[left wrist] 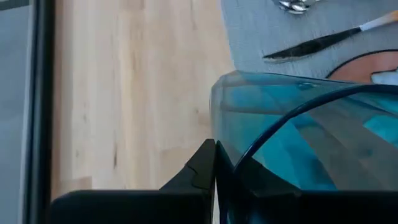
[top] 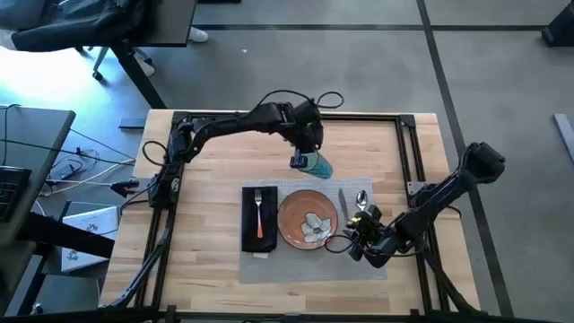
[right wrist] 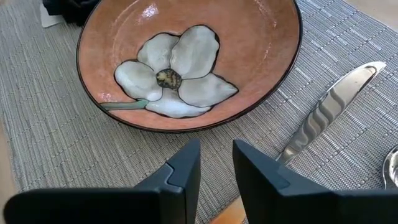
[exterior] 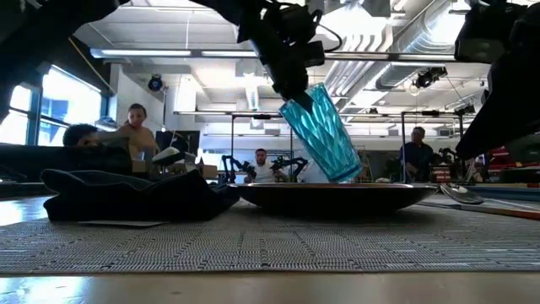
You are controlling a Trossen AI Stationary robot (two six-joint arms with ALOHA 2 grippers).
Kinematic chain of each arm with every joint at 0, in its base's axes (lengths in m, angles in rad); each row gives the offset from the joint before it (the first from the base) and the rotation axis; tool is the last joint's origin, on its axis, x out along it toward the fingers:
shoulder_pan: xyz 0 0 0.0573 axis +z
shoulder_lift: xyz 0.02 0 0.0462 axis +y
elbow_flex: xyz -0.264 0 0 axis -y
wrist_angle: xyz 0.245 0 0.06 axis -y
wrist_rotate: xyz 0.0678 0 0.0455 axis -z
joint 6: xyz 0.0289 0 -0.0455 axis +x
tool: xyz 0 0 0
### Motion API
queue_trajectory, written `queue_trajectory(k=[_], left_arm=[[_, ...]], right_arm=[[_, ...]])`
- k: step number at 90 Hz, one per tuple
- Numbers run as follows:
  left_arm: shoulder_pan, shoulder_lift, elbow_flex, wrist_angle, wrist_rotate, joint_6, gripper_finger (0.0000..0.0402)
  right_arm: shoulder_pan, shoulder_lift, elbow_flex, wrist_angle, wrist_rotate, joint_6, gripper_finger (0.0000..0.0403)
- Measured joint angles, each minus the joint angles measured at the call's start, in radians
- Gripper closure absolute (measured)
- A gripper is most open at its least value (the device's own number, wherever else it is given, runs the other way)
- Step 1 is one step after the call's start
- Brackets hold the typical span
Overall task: Set table place
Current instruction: Put the blue cup on the top left of the spoon
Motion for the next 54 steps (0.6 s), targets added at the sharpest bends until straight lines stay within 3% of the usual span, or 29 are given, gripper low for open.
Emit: queue_trajectory(k=[36,54], left_arm=[[0.006,0.036,-0.001,-0.006,-0.057,-0.001,0.0401],[-0.002,0.001,-0.001,-0.114,-0.114,-0.008,0.0401]], right_arm=[[0.0,0.0,0.0,0.0,0.003,0.0,0.0325],[0.0,0.0,0.0,0.001,0.026,0.0,0.0325]])
